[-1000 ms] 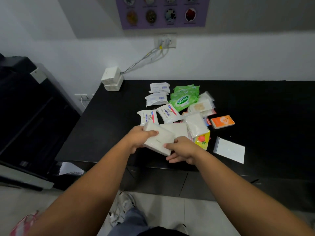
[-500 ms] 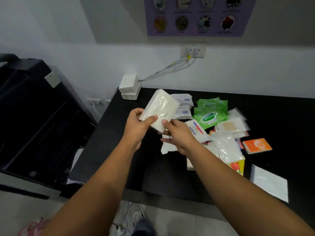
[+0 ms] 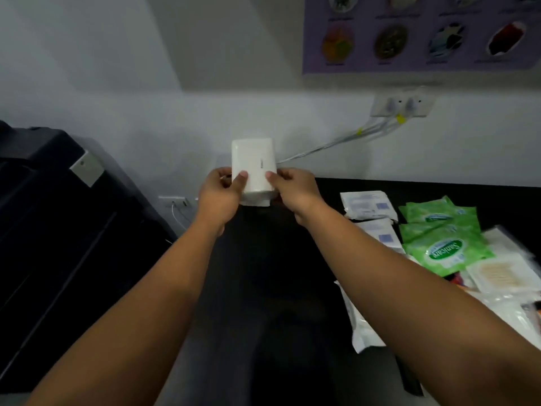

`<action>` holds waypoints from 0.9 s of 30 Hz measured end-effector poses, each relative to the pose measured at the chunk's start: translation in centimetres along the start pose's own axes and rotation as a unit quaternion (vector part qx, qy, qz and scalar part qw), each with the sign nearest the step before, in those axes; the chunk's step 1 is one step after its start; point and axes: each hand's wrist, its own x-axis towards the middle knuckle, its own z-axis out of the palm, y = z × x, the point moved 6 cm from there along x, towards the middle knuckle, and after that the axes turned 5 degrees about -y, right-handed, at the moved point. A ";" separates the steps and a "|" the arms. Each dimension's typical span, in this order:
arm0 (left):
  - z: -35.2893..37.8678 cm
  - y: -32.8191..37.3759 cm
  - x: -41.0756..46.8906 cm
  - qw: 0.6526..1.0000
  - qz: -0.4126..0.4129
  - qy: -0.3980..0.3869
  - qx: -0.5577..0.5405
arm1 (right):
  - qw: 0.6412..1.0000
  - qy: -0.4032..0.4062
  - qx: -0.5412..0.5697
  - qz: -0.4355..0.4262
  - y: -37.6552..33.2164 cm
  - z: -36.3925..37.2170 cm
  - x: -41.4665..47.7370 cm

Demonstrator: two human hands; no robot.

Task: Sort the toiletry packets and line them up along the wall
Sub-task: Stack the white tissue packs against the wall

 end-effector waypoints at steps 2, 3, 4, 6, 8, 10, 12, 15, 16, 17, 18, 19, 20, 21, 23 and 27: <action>-0.8 -0.4 3.7 1.000 -0.006 0.001 0.027 | 1.000 0.009 0.006 -0.004 -0.8 1.2 3.2; -1.0 -0.6 5.4 0.999 -0.003 -0.004 0.044 | 1.000 0.017 0.002 -0.003 -0.9 1.6 4.6; -1.2 -0.8 7.0 0.998 -0.001 -0.014 0.054 | 1.000 0.027 -0.008 0.002 -1.0 1.8 6.0; -1.0 -1.8 9.8 0.998 -0.013 -0.041 0.054 | 0.998 0.045 -0.030 0.016 -0.9 2.2 8.3; -0.8 -2.9 11.9 0.996 -0.034 -0.057 0.059 | 0.997 0.053 -0.032 0.037 -0.5 2.5 10.0; 0.0 -4.1 13.4 0.993 -0.049 -0.076 0.070 | 0.995 0.063 -0.015 0.069 0.5 2.4 11.1; 0.6 -5.2 14.1 0.991 -0.064 -0.094 0.071 | 0.993 0.070 -0.020 0.088 1.5 2.3 11.7; 1.1 -6.1 14.2 0.987 -0.096 -0.123 0.042 | 0.991 0.087 -0.042 0.092 2.2 2.2 11.9; 1.2 -6.1 14.3 0.985 -0.110 -0.128 0.021 | 0.990 0.092 -0.054 0.091 2.2 2.1 11.8; 1.2 -6.4 14.6 0.983 -0.124 -0.132 0.001 | 0.990 0.093 -0.059 0.090 2.2 2.1 11.9; 1.3 -6.8 15.0 0.980 -0.140 -0.136 -0.023 | 0.991 0.086 -0.050 0.093 2.2 2.2 11.9; 1.6 -7.2 15.3 0.975 -0.160 -0.146 -0.048 | 0.992 0.071 -0.029 0.100 2.3 2.5 11.9; 2.0 -7.2 15.1 0.968 -0.176 -0.165 -0.075 | 0.993 0.049 -0.007 0.110 2.3 2.8 11.9; 2.5 -6.8 14.8 0.960 -0.186 -0.182 -0.098 | 0.992 0.025 0.018 0.121 2.3 3.2 11.9; 3.2 -6.2 14.2 0.948 -0.202 -0.208 -0.131 | 0.990 -0.003 0.044 0.138 1.9 3.9 11.5; 3.8 -7.4 15.0 0.950 -0.211 -0.202 -0.114 | 0.990 0.001 0.027 0.140 1.9 4.2 11.3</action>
